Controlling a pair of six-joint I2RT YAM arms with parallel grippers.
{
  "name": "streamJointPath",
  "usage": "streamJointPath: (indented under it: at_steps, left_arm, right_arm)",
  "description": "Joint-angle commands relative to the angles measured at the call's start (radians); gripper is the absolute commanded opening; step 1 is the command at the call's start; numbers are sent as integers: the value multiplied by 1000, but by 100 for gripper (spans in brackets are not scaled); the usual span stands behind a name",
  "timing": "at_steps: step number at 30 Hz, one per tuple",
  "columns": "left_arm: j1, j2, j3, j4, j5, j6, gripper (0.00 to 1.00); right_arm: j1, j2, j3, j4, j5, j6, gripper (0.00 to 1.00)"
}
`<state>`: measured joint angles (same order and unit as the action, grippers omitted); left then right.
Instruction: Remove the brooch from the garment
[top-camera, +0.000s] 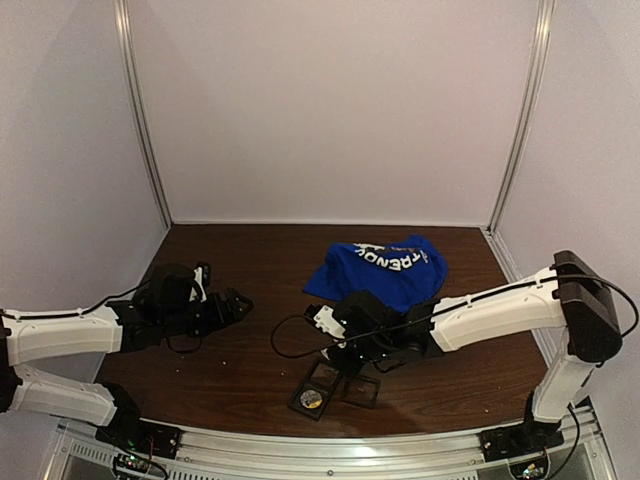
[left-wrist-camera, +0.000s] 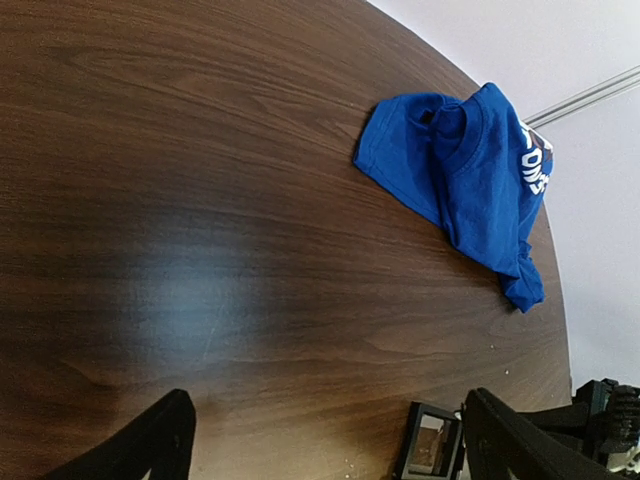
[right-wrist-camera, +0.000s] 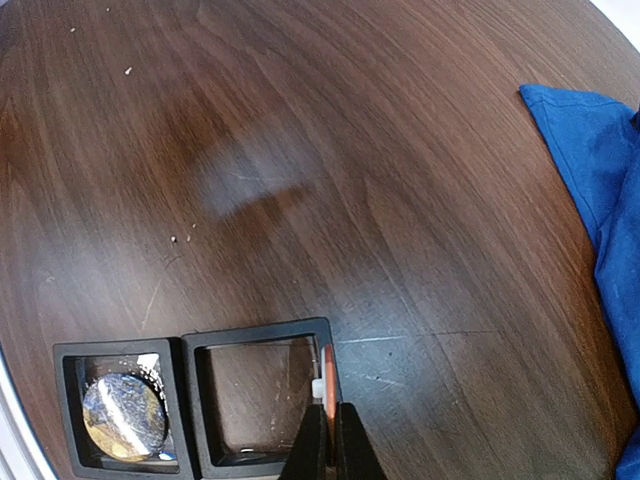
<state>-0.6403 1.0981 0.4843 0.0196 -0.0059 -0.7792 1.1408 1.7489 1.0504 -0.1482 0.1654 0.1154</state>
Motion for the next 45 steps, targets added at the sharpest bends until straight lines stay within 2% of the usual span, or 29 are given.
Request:
streamJointPath:
  at_steps: [1, 15, 28, 33, 37, 41, 45]
  left_arm:
    - [7, 17, -9, 20, -31, 26, 95]
    - [7, 49, -3, 31, -31, 34, 95]
    - [7, 60, 0, 31, -32, 31, 95]
    - [7, 62, 2, 31, -32, 33, 96]
    - [7, 62, 2, 28, -35, 33, 95]
    - [7, 60, 2, 24, -37, 33, 95]
    - [7, 58, 0, 21, -39, 32, 96]
  right_arm:
    - [19, 27, 29, -26, 25, -38, 0]
    - [39, 85, 33, -21, 53, -52, 0]
    - [73, 93, 16, 1, 174, -86, 0]
    - [78, 109, 21, -10, 170, -90, 0]
    - [80, 120, 29, -28, 145, -80, 10]
    - [80, 113, 34, -44, 123, -69, 27]
    - [80, 92, 46, -70, 90, -54, 38]
